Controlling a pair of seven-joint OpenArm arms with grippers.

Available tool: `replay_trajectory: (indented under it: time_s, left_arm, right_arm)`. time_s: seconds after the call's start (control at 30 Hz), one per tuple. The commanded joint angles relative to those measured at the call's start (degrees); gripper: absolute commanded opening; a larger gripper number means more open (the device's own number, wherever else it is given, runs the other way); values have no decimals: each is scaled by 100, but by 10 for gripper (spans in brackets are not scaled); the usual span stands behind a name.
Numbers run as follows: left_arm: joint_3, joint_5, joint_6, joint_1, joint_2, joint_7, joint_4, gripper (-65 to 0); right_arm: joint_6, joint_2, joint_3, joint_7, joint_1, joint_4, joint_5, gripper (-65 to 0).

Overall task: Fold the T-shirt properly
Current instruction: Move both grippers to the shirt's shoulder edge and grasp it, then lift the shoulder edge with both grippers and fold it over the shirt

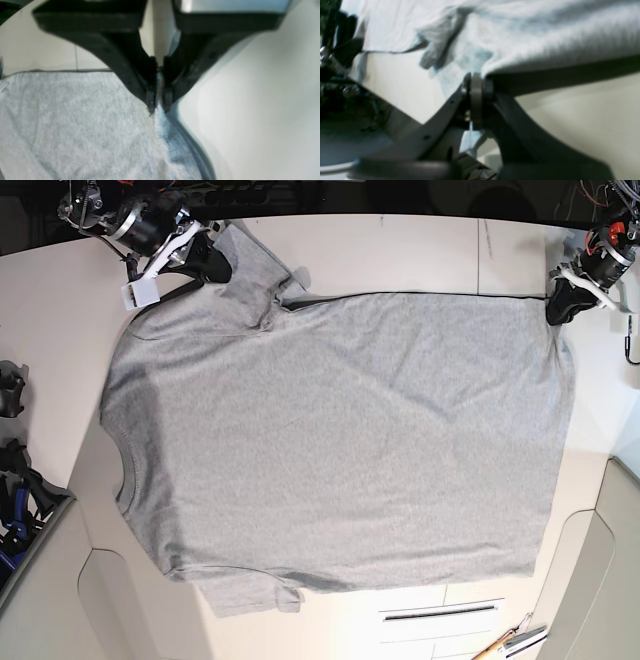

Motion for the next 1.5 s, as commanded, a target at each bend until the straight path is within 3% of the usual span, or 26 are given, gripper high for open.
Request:
replay_trajectory:
  time_s: [0.0, 0.17, 0.6, 0.7, 0.83, 1.03, 1.2, 1.47]
  left_arm:
    - [-76, 31, -49, 17, -85, 15, 76, -650]
    - [-321, 35, -49, 35, -85, 144, 275, -650]
    - [-658, 37, -49, 177, -83, 125, 909, -650]
    - [-664, 173, -49, 160, -83, -170, 990, -650]
    - [-664, 765, -49, -50, -66, -417, 988, -650]
    - [-503, 986, 142, -544, -66, -496, 885, -650]
    - [-74, 1572, 608, -1202, -66, -706, 367, -650]
    - [651, 1808, 627, -2328, -66, -997, -678, -650]
  right_arm:
    - [92, 31, 35, -4, -26, 153, 214, -650]
    - [177, 31, 284, -463, -44, 411, 612, -650]
    - [177, 31, 942, -505, -511, 1615, 927, -650]
    - [177, 33, 1069, -435, -402, 1749, 916, -650]
    - [175, 33, 1099, -393, 118, 1718, 511, -650]
    - [177, 35, 1082, -380, 916, 1285, 278, -650]
    - [179, 50, 1043, -378, 1733, 472, 280, -650]
    - [227, 46, 892, -376, 3163, -885, 33, -650]
